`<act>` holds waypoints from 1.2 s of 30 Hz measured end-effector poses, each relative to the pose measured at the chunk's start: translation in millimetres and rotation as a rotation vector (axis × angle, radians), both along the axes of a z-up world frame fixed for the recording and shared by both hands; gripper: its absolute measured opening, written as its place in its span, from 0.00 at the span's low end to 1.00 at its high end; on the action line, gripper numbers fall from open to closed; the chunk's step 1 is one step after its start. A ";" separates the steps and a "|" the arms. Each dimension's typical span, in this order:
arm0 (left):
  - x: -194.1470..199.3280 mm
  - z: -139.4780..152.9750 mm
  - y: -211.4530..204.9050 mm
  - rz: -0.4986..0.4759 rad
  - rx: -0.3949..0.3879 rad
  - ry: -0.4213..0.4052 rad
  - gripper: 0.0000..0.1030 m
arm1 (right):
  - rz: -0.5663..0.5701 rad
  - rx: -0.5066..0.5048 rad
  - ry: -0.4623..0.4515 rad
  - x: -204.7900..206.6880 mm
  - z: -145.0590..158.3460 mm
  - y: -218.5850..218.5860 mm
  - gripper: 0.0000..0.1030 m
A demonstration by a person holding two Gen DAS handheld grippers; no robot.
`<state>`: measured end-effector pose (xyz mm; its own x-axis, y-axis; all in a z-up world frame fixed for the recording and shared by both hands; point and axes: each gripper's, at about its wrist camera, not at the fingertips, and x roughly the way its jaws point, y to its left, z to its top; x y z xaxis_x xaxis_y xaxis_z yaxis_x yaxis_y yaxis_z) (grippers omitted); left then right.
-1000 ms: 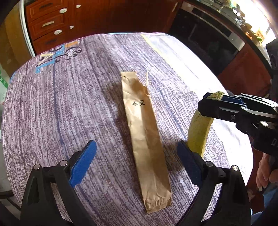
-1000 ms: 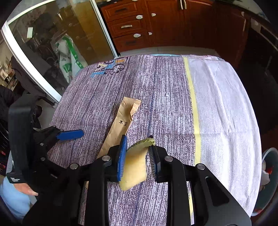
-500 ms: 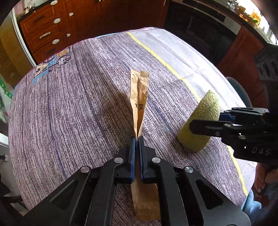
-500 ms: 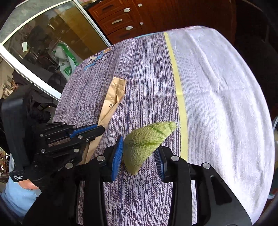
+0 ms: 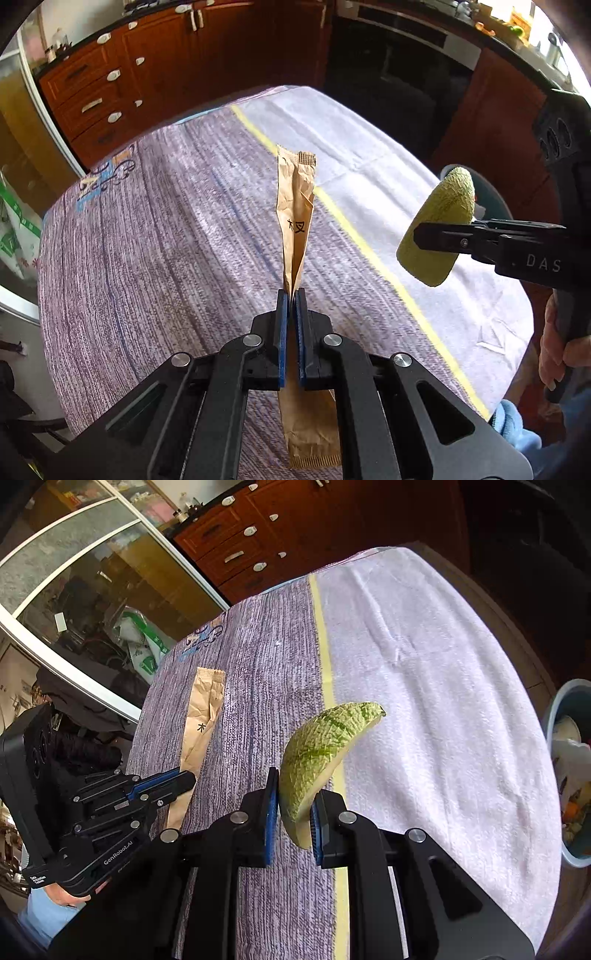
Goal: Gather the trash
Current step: 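Carry the paper strip and melon rind over the teal bin and open both tools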
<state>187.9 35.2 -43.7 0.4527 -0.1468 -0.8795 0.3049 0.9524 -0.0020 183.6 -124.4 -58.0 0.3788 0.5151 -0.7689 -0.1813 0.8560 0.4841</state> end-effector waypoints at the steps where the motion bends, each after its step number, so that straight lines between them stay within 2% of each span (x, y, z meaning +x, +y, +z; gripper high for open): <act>1: -0.9 2.7 -8.0 -0.012 0.002 -0.004 0.05 | -0.011 0.002 -0.005 -4.3 2.5 -8.9 0.14; 8: -5.7 20.1 -78.8 -0.119 0.024 -0.032 0.05 | -0.113 0.026 -0.043 -34.5 16.0 -84.7 0.14; 14: 2.2 23.4 -155.9 -0.222 0.026 -0.020 0.05 | -0.231 0.051 -0.074 -52.5 19.4 -158.3 0.14; 24: 31.9 10.5 -299.3 -0.402 0.009 0.016 0.05 | -0.467 0.049 -0.071 -68.0 6.9 -289.9 0.14; 30: 51.6 -14.5 -346.4 -0.417 -0.013 0.068 0.05 | -0.533 0.045 -0.018 -64.4 -16.0 -326.4 0.14; 36: 66.1 -41.5 -373.3 -0.424 -0.009 0.112 0.06 | -0.545 0.028 0.034 -54.1 -35.0 -333.7 0.14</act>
<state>253.9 -338.1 -85.2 0.2525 -0.3075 -0.9174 0.6665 0.7426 -0.0654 129.6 -458.1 -93.0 0.5721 0.2716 -0.7739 0.3007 0.8084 0.5061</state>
